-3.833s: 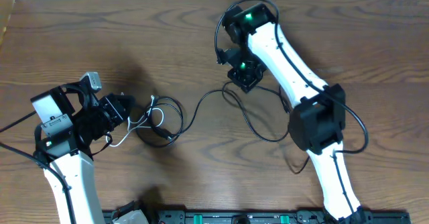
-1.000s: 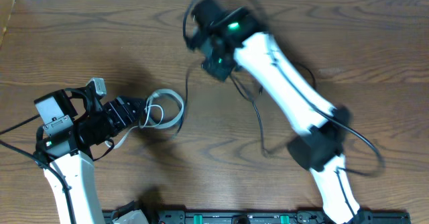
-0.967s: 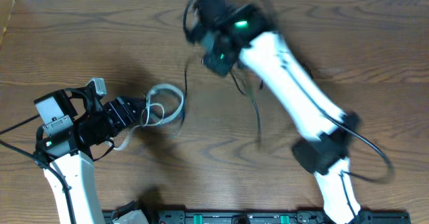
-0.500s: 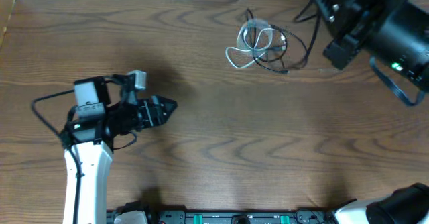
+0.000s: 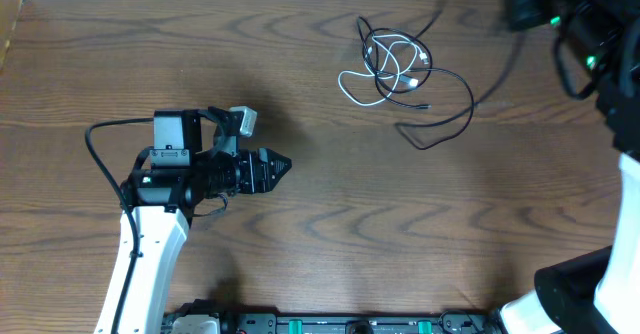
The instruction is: Untangle cables
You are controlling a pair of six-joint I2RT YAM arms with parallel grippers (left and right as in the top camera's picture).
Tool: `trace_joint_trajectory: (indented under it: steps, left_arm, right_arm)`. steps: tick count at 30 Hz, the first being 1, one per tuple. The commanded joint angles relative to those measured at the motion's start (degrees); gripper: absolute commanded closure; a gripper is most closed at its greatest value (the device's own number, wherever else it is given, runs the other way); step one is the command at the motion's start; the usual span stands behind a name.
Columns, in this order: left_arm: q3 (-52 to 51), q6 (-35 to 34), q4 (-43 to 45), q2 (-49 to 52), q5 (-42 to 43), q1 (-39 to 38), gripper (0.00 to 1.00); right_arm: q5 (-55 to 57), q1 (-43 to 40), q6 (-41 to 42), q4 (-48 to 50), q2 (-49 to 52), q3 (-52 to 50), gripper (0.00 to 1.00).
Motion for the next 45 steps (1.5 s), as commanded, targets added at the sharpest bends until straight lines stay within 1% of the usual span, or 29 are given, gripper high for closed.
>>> trace_joint_trajectory:
  steps: [1,2,3,4,8,9,14,17,21,24,27,30,33,37,40,41,42,43,44,45]
  left_arm:
    - [0.22,0.81,0.61,0.46,-1.55,-1.22,0.33]
    - [0.22,0.79,0.85,0.61,-1.95,-1.55,0.33]
    - [0.22,0.81,1.51,1.07,-2.32,-2.25,0.33]
    - [0.22,0.81,1.77,1.36,-2.34,-2.45,0.33]
    - [0.22,0.81,2.58,3.08,-2.32,-3.72,0.33]
    - [0.22,0.81,2.78,4.00,-2.34,-4.15,0.33]
    - [0.22,0.87,3.02,6.03,-2.32,-4.87,0.33]
    - [0.22,1.90,2.62,6.23,-2.32,-4.92,0.33]
    - [0.22,1.90,2.54,6.23,-2.29,-4.92,0.33]
    - [0.22,1.90,2.32,6.23,-2.29,-4.96,0.33]
    - [0.22,1.90,1.60,6.23,-2.29,-4.96,0.33]
    - [0.22,1.88,1.42,6.23,-2.29,-4.96,0.33]
    - [0.22,1.90,0.85,6.23,-2.29,-4.96,0.33]
    - [0.22,1.90,-0.31,6.23,-2.29,-4.96,0.33]
    - [0.22,1.90,-0.98,6.23,-2.29,-4.96,0.33]
    - [0.22,1.90,-1.36,6.23,-2.29,-4.96,0.33]
    - [0.22,1.90,-1.55,6.23,-2.29,-4.96,0.33]
    - [0.22,1.90,-1.60,6.23,-2.29,-4.96,0.33]
    - [0.22,1.90,-1.60,6.23,-2.29,-4.96,0.33]
    - [0.22,1.90,-1.57,6.23,-2.29,-4.96,0.33]
  right_arm:
    - [17.29,-5.99,5.46,0.20,-0.28,0.44,0.99]
    - [17.33,-7.72,6.03,0.17,-0.26,0.44,0.99]
    - [17.31,-11.72,8.13,-0.07,-0.24,0.33,0.99]
    - [17.29,-13.73,9.46,-0.24,-0.24,-0.04,0.99]
    - [14.34,-24.00,15.30,-0.22,-0.24,-4.11,0.99]
    - [12.02,-27.34,15.67,0.33,-0.24,-6.73,0.99]
    - [4.63,-37.07,15.61,5.51,-0.24,-18.43,0.99]
    - [0.94,-44.22,15.61,11.13,-0.17,-28.74,0.99]
    - [-3.93,-51.45,15.63,16.22,1.29,-36.96,0.99]
    - [-7.50,-55.52,15.65,17.29,3.85,-38.69,0.99]
    - [-11.63,-60.39,15.98,17.94,8.46,-38.69,0.99]
    - [-12.50,-65.72,19.26,17.81,13.33,-38.66,0.99]
    - [-15.69,-70.53,19.54,17.03,18.84,-38.69,0.99]
    - [-21.92,-75.45,20.33,15.72,25.66,-38.69,0.99]
    - [-22.53,-77.75,20.33,14.43,29.22,-38.69,0.98]
    - [-22.75,-78.75,20.35,13.92,30.77,-38.69,0.91]
    - [-23.50,-79.41,20.35,13.64,31.61,-38.69,0.57]
    - [-24.35,-79.87,20.35,13.46,32.13,-38.69,0.17]
    - [-25.35,-80.28,20.37,13.42,32.44,-38.69,0.01]
    - [-25.79,-80.37,20.41,13.42,32.46,-38.69,0.01]
